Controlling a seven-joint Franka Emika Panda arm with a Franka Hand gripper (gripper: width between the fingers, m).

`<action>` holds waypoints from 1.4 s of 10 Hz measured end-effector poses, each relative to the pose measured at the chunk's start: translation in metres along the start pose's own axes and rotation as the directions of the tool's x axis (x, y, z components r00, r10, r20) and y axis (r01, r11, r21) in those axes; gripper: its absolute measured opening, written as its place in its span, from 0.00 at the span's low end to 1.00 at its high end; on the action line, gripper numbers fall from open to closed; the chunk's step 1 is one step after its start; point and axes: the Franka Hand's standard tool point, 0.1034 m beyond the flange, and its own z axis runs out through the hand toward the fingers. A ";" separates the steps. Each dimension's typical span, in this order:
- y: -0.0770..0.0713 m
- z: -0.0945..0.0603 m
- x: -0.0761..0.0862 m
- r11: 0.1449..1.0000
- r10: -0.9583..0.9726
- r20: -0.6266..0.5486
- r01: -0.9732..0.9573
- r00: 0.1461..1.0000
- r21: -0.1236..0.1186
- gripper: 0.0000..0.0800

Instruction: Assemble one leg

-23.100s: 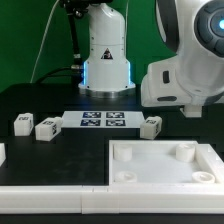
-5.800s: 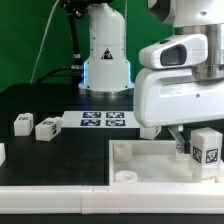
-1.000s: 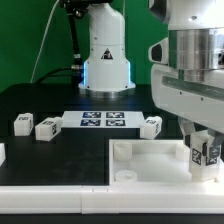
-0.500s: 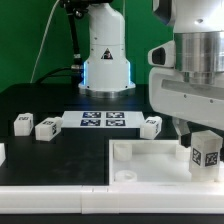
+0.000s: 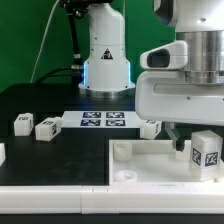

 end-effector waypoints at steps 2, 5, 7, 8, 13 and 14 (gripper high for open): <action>-0.001 -0.001 0.000 0.986 -0.168 -0.002 0.168 0.986 -0.005 0.81; 0.003 -0.002 0.003 0.922 -0.387 -0.002 0.387 0.922 -0.008 0.81; 0.004 -0.001 0.004 0.917 -0.399 -0.001 0.399 0.917 -0.008 0.54; 0.004 -0.001 0.004 0.917 -0.398 -0.001 0.398 0.917 -0.008 0.54; 0.004 -0.001 0.002 0.999 -0.046 0.000 0.046 0.999 -0.009 0.36; 0.005 -0.001 0.003 0.995 0.096 0.002 -0.096 0.995 -0.011 0.36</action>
Offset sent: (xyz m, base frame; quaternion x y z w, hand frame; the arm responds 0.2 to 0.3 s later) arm -0.0004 0.0005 0.0036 0.0109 -0.0067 -0.1537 0.9880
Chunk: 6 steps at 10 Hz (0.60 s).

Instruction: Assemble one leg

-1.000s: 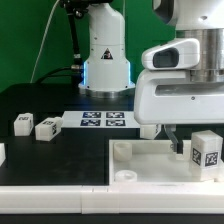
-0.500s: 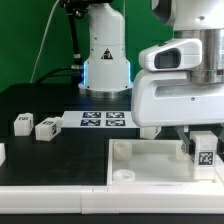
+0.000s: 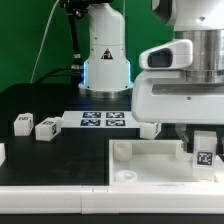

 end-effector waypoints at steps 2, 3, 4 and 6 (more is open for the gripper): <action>0.002 0.001 0.000 0.968 0.250 -0.001 -0.250 0.968 -0.003 0.36; 0.002 0.002 0.000 0.933 0.359 -0.003 -0.359 0.933 -0.005 0.36; 0.003 0.002 0.000 0.904 0.427 -0.005 -0.427 0.904 -0.005 0.36; 0.003 0.002 0.000 0.833 0.554 0.001 -0.554 0.833 -0.004 0.36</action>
Offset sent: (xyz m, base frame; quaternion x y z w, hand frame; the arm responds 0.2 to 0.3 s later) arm -0.0030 -0.0082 -0.0109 -0.0223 0.0212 0.2784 0.9600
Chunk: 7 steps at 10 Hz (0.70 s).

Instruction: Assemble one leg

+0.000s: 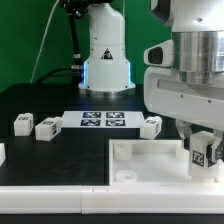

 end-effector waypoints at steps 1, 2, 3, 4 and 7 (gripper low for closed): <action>0.000 0.000 0.000 1.000 0.020 0.002 -0.020 1.000 0.000 0.36; 0.000 0.000 0.000 1.000 -0.009 0.002 0.009 1.000 0.000 0.36; 0.000 0.000 0.000 0.999 -0.042 0.001 0.042 0.999 0.002 0.56; -0.001 0.001 0.000 0.996 -0.090 0.000 0.090 0.996 0.004 0.72; -0.002 0.002 -0.007 0.919 -0.394 0.000 0.394 0.919 0.002 0.81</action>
Offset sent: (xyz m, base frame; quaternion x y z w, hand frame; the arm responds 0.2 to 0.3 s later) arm 0.0056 0.0041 -0.0002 0.0135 0.0059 -0.0730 0.9972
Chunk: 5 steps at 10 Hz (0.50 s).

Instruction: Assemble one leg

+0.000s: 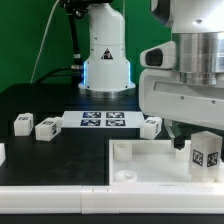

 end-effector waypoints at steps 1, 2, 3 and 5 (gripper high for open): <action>-0.001 0.001 -0.003 0.991 -0.136 -0.003 0.136 0.991 -0.004 0.81; -0.002 0.001 -0.004 0.972 -0.233 -0.001 0.233 0.972 -0.003 0.81; -0.001 0.001 -0.003 0.950 -0.313 -0.001 0.313 0.950 -0.004 0.81; 0.001 0.000 0.003 0.832 -0.555 -0.005 0.555 0.832 -0.018 0.81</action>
Offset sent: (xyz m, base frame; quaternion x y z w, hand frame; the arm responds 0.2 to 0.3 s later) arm 0.0092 0.0035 -0.0001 0.0136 -0.0325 -0.3144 0.9486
